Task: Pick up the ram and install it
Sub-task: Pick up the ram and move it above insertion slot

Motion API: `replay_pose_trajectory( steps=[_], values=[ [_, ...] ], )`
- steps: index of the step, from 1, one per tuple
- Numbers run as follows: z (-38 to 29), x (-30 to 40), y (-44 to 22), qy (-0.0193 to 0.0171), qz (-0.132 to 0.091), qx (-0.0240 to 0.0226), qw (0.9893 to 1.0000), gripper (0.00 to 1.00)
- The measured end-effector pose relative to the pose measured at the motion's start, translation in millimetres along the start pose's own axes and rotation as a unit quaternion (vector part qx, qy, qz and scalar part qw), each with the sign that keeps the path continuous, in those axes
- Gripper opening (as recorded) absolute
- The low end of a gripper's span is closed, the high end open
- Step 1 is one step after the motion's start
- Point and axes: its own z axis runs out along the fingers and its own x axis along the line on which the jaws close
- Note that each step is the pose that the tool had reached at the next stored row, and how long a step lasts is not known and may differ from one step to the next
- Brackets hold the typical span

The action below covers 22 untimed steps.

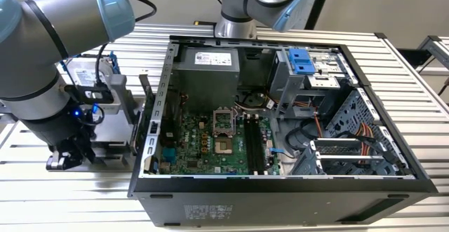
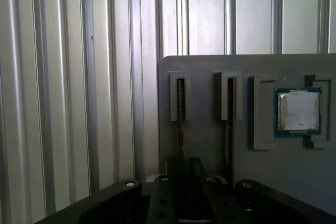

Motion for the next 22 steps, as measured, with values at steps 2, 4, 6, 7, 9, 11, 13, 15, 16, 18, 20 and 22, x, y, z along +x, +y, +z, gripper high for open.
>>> replay_pose_trajectory(
  steps=[2,4,6,7,9,11,13,15,16,18,20,22],
  values=[
    [0.3,0.0,0.0,0.0000,0.000,0.0000,1.0000,1.00],
    [0.3,0.0,0.0,0.0000,0.000,0.0000,1.0000,1.00],
    [0.3,0.0,0.0,0.0001,-0.002,0.0000,1.0000,1.00],
    [0.3,0.0,0.0,0.0000,-0.002,0.0000,1.0000,1.00],
    [0.3,0.0,0.0,0.0001,-0.003,0.0000,1.0000,1.00],
    [0.3,0.0,0.0,0.0001,-0.004,0.0000,1.0000,1.00],
    [0.3,0.0,0.0,0.0001,-0.005,0.0000,1.0000,1.00],
    [0.3,0.0,0.0,0.0001,-0.006,0.0000,1.0000,0.00],
    [0.3,0.0,0.0,0.0001,-0.006,0.0000,1.0000,0.00],
    [0.3,0.0,0.0,0.0001,-0.007,0.0000,1.0000,0.00],
    [0.3,0.0,0.0,0.0001,-0.008,0.0000,1.0000,0.00],
    [0.3,0.0,0.0,0.0001,-0.009,0.0000,1.0000,0.00]
  ],
)
